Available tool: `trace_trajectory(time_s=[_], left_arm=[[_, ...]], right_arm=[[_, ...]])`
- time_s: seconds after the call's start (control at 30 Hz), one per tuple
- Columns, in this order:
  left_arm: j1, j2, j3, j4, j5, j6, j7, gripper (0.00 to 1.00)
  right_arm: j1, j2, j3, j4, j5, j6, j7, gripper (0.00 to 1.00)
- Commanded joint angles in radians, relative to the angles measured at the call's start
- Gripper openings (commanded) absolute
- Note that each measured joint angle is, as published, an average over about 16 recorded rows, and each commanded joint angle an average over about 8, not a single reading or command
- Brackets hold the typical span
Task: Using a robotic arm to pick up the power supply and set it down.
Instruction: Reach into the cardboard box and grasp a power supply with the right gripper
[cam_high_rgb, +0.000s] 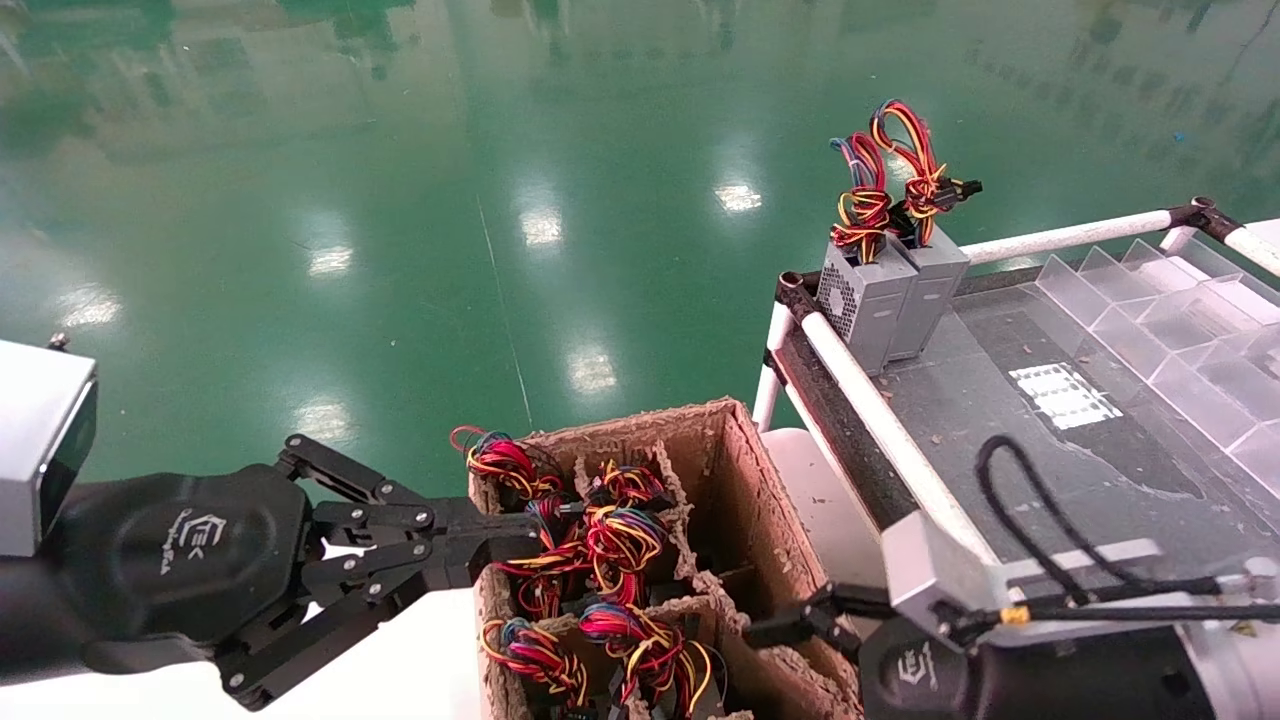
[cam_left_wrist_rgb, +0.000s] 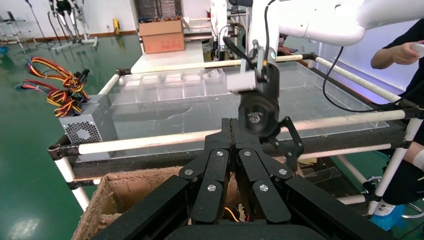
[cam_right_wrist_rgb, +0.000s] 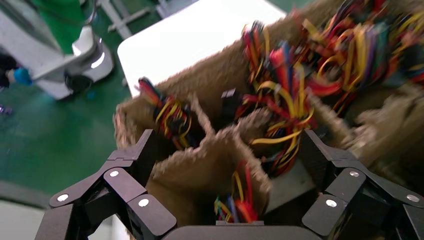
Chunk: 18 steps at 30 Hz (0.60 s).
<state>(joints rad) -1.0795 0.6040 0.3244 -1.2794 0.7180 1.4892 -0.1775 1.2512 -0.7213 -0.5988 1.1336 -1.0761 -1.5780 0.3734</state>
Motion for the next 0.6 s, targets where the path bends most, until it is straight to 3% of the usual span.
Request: trace_trajectory(time_s=[0.03, 0.1, 0.13, 0.53, 0.6], left_arm=[[0.0, 0.0, 0.0, 0.0, 0.0, 0.0, 0.0, 0.67], [0.0, 0.0, 0.0, 0.0, 0.0, 0.0, 0.0, 0.92], [0.0, 0.0, 0.0, 0.0, 0.0, 0.0, 0.0, 1.0], [0.0, 0.0, 0.001, 0.0, -0.001, 0.0, 0.0, 1.0], [0.0, 0.0, 0.001, 0.0, -0.001, 0.0, 0.0, 1.0]], right_arm=[[0.014, -0.008, -0.032, -0.004, -0.016, -0.006, 0.003, 1.0], [0.024, -0.008, -0.062, -0.004, -0.021, -0.006, 0.003, 1.0], [0.03, -0.008, -0.077, -0.005, -0.023, -0.005, 0.003, 1.0], [0.073, -0.049, -0.189, -0.091, -0.061, 0.014, -0.014, 1.0], [0.078, -0.058, -0.2, -0.108, -0.07, 0.016, -0.02, 0.91]])
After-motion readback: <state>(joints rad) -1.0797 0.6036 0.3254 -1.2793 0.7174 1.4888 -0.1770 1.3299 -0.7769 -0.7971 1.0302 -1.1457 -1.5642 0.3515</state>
